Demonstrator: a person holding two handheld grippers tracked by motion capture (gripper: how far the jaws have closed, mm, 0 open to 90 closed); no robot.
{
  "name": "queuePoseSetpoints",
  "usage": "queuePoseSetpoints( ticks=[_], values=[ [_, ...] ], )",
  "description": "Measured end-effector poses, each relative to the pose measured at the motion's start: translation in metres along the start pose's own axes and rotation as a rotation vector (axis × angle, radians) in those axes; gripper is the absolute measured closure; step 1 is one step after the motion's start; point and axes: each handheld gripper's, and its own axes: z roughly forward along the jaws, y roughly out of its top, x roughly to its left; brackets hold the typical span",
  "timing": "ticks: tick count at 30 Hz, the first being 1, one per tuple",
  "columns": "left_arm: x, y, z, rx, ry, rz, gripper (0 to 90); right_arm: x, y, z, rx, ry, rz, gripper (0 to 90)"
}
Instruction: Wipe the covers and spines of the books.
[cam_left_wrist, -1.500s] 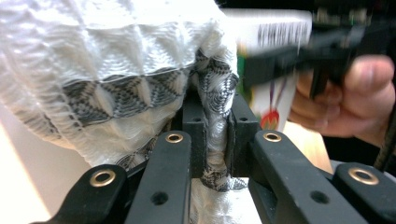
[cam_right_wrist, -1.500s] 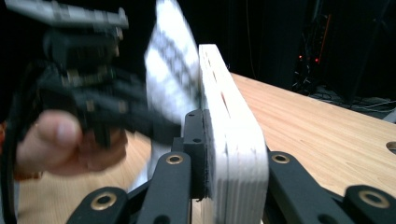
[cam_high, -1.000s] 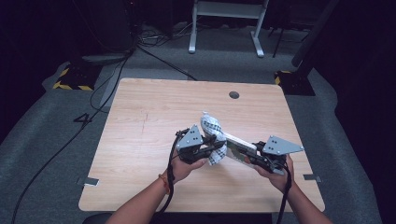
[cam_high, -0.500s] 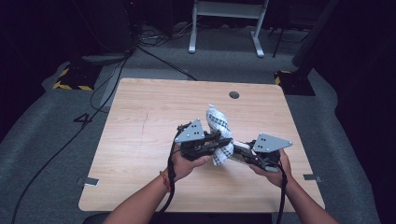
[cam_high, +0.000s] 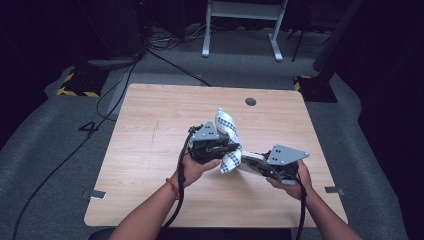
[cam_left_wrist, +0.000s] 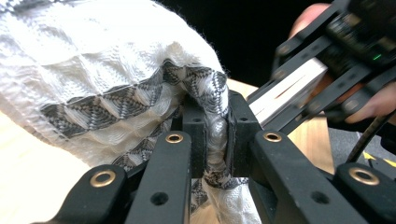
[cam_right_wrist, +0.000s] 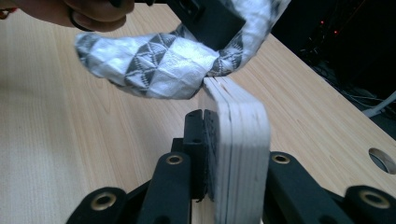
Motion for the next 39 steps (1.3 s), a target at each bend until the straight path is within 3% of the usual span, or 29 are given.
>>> queuePoseSetpoints(
  ticks=[7, 11, 13, 15, 19, 23, 26, 30, 34, 37, 38, 39],
  values=[
    [0.013, -0.012, -0.005, 0.057, 0.051, 0.004, 81.5, -0.001, 0.006, -0.002, 0.000, 0.015, -0.014, 78.4],
    [0.025, -0.024, -0.005, 0.104, 0.081, -0.028, 81.5, 0.000, 0.008, -0.006, -0.007, 0.019, -0.024, 78.3],
    [0.029, -0.026, -0.007, 0.099, 0.071, -0.048, 81.5, 0.000, 0.009, -0.007, -0.013, 0.019, -0.026, 78.3],
    [0.030, -0.026, -0.008, 0.096, 0.080, -0.041, 81.4, -0.001, 0.011, -0.009, -0.016, 0.018, -0.029, 78.3],
    [0.019, -0.012, -0.013, 0.052, 0.052, -0.017, 81.2, -0.002, 0.017, -0.010, -0.022, 0.008, -0.038, 78.4],
    [-0.003, 0.011, -0.015, 0.008, -0.008, 0.039, 81.1, -0.001, 0.024, -0.008, -0.024, 0.007, -0.048, 78.4],
    [-0.018, 0.028, -0.015, -0.014, -0.026, 0.091, 81.0, 0.001, 0.027, -0.005, -0.017, 0.009, -0.054, 78.4],
    [-0.029, 0.039, -0.017, -0.066, -0.069, 0.104, 80.9, 0.003, 0.031, -0.001, -0.022, 0.017, -0.054, 78.3],
    [-0.032, 0.039, -0.017, -0.055, -0.057, 0.129, 81.0, 0.004, 0.032, 0.002, -0.016, 0.021, -0.066, 78.3],
    [-0.022, 0.031, -0.018, -0.031, -0.008, 0.116, 81.4, 0.004, 0.031, 0.000, -0.010, 0.014, -0.070, 78.3],
    [-0.012, 0.022, -0.019, -0.019, 0.018, 0.091, 81.4, 0.003, 0.030, -0.002, -0.019, 0.015, -0.064, 78.4],
    [-0.012, 0.022, -0.019, -0.019, 0.018, 0.091, 81.4, 0.003, 0.030, -0.002, -0.019, 0.015, -0.064, 78.4]
  ],
)
